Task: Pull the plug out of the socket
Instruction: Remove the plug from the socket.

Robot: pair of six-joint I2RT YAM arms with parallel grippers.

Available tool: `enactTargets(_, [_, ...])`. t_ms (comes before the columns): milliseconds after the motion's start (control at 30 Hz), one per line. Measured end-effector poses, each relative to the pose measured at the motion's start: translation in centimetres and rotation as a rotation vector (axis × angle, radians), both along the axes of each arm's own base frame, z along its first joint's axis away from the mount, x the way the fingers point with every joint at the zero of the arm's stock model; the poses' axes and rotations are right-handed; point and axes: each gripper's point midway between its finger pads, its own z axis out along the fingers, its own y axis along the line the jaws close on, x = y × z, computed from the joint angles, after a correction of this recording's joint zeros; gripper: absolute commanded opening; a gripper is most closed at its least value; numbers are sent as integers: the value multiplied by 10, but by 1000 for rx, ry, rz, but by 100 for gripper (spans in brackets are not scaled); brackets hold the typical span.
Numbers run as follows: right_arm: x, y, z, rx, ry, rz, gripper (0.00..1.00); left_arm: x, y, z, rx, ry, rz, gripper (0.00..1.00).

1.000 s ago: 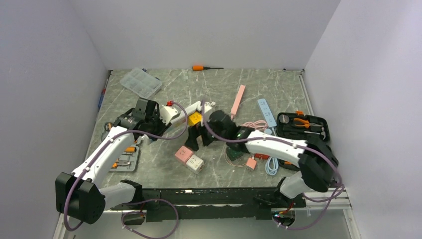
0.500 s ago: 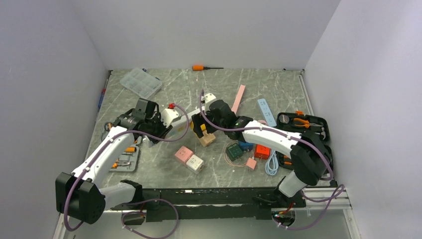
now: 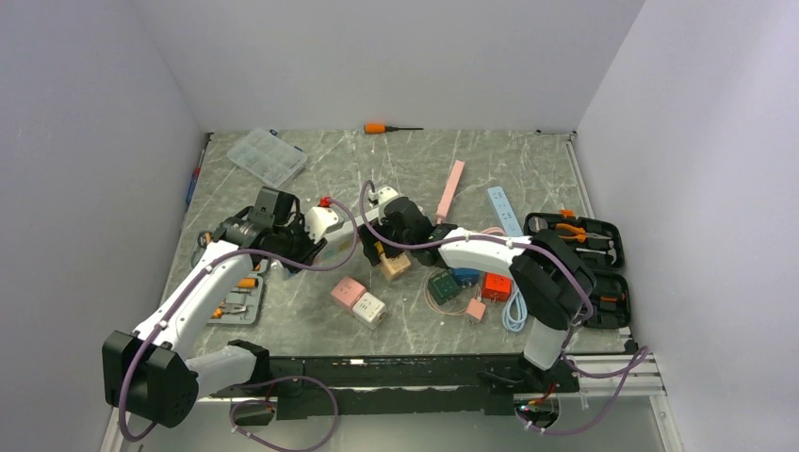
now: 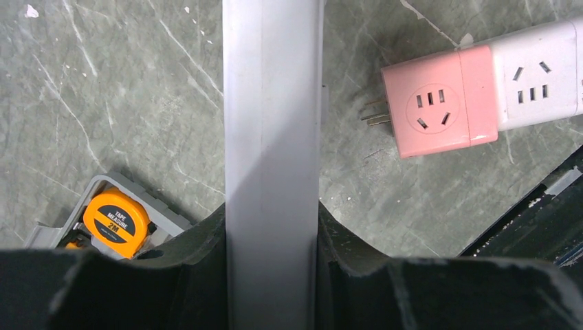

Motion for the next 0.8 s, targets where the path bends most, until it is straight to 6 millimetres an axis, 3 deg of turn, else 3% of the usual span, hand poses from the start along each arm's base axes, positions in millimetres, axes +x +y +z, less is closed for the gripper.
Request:
enactTargets(67, [0, 0, -9, -11, 14, -1, 79, 0, 0, 1, -2, -6, 0, 0])
enactTargets(167, [-1, 2, -16, -13, 34, -6, 54, 0, 0, 2, -1, -9, 1, 0])
enactTargets(300, [-1, 5, -14, 2, 32, -9, 27, 3, 1, 3, 5, -21, 10, 0])
enactTargets(700, [-5, -22, -21, -26, 36, -77, 15, 25, -13, -8, 33, -52, -17, 0])
enactTargets(800, [-21, -33, -29, -43, 69, -82, 14, 46, 7, -16, 131, -92, 78, 0])
